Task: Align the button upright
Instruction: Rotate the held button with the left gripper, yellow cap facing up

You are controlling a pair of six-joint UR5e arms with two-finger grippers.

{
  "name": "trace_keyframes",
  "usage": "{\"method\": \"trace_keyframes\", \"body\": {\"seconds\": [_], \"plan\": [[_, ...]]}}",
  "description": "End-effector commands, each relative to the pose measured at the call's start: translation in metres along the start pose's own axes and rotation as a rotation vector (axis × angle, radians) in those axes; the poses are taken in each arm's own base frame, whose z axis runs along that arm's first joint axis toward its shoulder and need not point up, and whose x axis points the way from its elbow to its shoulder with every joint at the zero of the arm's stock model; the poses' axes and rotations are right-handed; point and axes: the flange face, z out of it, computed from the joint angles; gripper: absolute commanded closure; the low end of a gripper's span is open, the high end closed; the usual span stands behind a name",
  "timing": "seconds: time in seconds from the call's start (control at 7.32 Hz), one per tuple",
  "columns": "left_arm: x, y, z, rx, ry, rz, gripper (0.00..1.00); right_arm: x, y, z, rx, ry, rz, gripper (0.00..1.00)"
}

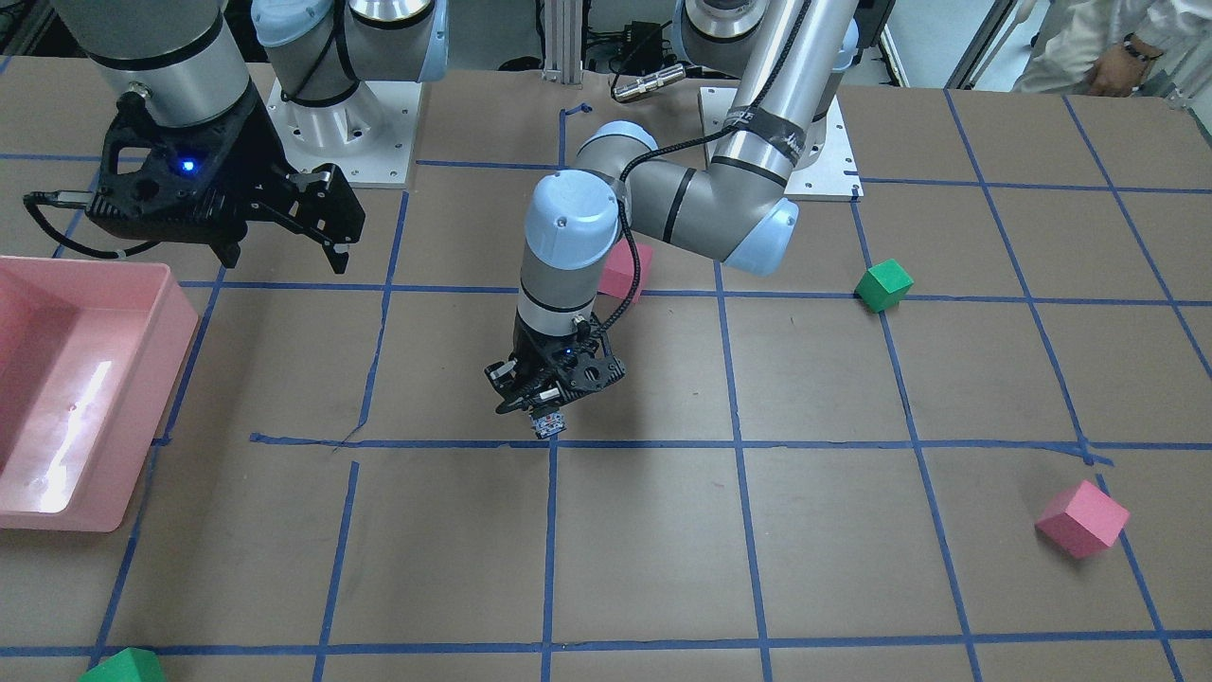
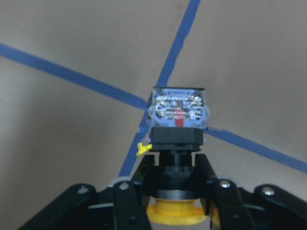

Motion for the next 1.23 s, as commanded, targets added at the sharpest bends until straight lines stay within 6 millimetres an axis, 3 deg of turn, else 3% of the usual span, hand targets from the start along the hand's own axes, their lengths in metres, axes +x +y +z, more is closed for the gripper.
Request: {"method": "trace_keyframes", "body": {"seconds": [0.0,0.27,0.55,0.68,0.82,1.09], "plan": [[-0.015,-0.037,-0.003,-0.189,0.056,-0.319,1.00,0.001,0.000,-0.001,0.002,0.003,-0.002,0.00],[-0.024,-0.048,0.004,-0.322,0.060,-0.447,1.00,0.000,0.002,-0.002,0.002,0.006,-0.002,0.00],[-0.059,-0.073,0.016,-0.468,0.117,-0.543,1.00,0.004,0.001,-0.002,0.004,0.032,0.000,0.00],[-0.069,-0.075,0.025,-0.505,0.123,-0.553,1.00,0.003,0.002,-0.002,0.003,0.032,-0.002,0.00],[-0.074,-0.075,0.032,-0.513,0.112,-0.562,1.00,0.003,0.002,-0.003,0.004,0.032,-0.002,0.00],[-0.078,-0.086,0.027,-0.560,0.153,-0.596,1.00,0.003,0.003,-0.002,0.003,0.036,-0.003,0.00]]}}
